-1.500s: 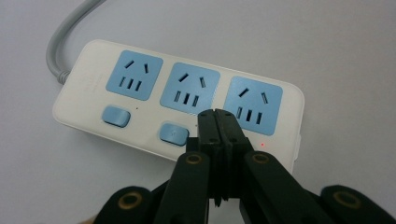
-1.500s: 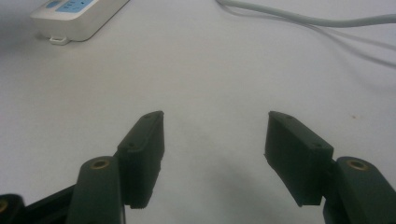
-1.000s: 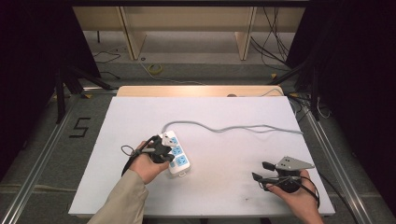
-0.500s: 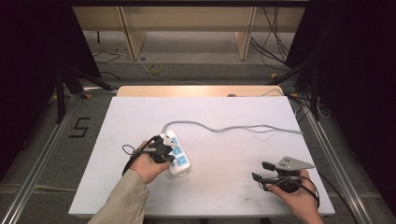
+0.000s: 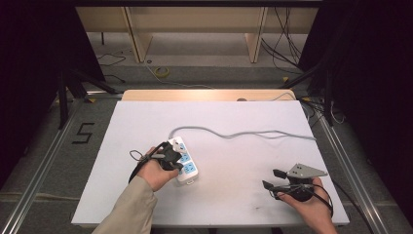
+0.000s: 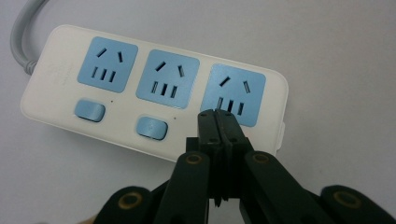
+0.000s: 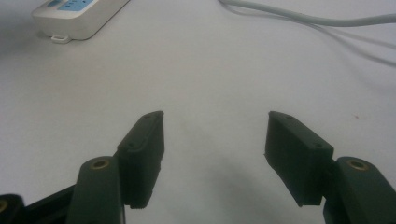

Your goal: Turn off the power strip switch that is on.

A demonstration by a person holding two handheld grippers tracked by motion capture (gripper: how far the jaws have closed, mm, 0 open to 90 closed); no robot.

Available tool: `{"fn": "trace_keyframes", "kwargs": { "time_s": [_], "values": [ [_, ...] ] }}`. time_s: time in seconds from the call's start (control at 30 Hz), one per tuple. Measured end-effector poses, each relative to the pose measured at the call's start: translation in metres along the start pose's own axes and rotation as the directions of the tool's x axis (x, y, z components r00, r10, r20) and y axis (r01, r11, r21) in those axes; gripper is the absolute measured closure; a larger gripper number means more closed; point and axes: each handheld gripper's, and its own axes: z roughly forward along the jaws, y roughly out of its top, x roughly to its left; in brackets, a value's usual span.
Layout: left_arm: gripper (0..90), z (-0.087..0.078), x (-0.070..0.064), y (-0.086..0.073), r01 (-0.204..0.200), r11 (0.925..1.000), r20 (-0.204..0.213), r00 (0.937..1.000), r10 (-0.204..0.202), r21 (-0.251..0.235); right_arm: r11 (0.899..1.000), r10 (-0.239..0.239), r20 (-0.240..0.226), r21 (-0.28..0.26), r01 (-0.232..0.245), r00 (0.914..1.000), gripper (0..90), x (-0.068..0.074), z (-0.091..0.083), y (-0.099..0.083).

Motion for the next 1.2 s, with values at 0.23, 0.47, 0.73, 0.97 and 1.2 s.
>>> {"fn": "trace_keyframes", "kwargs": {
  "time_s": [0.23,0.47,0.73,0.97,1.2],
  "values": [
    [89.8,0.0011,-0.0011,0.0014,-0.005,0.9999,0.004,1.0,0.005,0.013,1.0,-0.001,0.0,0.0,0.001,1.0,38.5,0.0,0.0,0.0],
    [89.7,0.0023,-0.0014,0.0026,-0.004,0.9997,0.006,1.0,0.004,0.022,1.0,-0.002,-0.001,-0.001,0.002,1.0,38.4,0.0,0.0001,0.0],
    [89.7,0.0035,-0.0009,0.0039,-0.008,0.9992,0.007,0.9999,0.008,0.038,1.0,-0.002,-0.001,-0.001,0.002,1.0,38.4,0.0,0.0001,0.0],
    [89.7,0.0043,-0.0013,0.0048,-0.005,0.9989,0.012,0.9999,0.004,0.047,1.0,-0.004,-0.002,0.001,0.004,1.0,38.4,0.0,0.0002,-0.0001],
    [89.7,0.0047,-0.0019,0.006,-0.001,0.9987,0.013,0.9999,0.0,0.051,1.0,-0.004,-0.003,0.001,0.004,1.0,38.4,-0.0001,0.0003,-0.0001]
  ]
}}
